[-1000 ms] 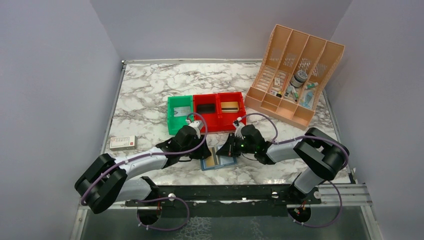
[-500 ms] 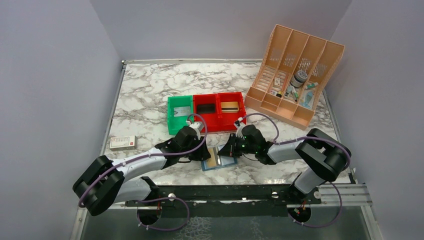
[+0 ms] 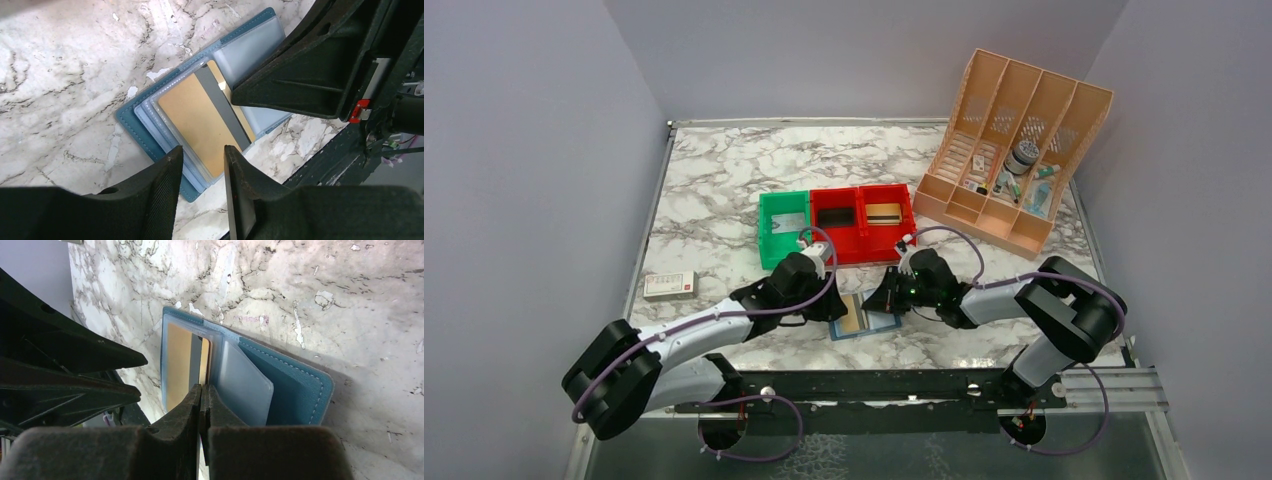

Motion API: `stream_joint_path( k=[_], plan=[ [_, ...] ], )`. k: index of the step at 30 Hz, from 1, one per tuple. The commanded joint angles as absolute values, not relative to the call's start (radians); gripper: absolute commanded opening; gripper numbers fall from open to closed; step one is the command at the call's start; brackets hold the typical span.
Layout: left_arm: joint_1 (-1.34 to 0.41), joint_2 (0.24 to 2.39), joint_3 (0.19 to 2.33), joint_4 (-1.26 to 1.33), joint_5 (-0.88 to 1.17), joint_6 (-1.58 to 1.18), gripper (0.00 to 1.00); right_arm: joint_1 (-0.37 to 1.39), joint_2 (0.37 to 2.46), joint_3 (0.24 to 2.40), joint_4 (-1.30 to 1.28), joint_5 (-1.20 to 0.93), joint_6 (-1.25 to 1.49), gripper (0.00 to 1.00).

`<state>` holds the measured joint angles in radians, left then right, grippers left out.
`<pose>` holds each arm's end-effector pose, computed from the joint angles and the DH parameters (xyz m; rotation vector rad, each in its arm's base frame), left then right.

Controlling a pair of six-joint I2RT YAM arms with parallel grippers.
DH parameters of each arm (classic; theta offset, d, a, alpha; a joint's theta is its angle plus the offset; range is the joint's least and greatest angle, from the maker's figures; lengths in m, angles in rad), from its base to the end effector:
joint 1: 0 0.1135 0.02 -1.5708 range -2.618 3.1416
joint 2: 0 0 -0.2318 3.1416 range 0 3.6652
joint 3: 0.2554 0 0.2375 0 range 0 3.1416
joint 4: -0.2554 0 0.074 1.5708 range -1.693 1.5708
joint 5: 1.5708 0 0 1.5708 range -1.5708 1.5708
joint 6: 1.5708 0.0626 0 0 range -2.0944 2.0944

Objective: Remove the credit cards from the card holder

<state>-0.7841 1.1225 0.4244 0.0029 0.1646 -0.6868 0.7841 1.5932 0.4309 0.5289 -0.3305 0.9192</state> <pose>0.1615 -0.1756 0.1337 0.2128 2.4333 -0.9158 0.1831 0.2113 0.0793 -0.0416 2.4910 1.2184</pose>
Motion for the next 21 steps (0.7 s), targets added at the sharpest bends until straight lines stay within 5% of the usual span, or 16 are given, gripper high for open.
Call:
stream_joint_path(
  k=[1,21],
  plan=[
    [-0.799,1.166,0.448,0.026,0.182,-0.686,0.36,0.781,1.598,0.422,0.558,-0.351,0.91,0.03],
    [-0.847,1.282,0.515,-0.099,0.048,-0.638,0.2,0.768,1.583,0.442,0.505,-0.341,0.859,0.06]
  ],
)
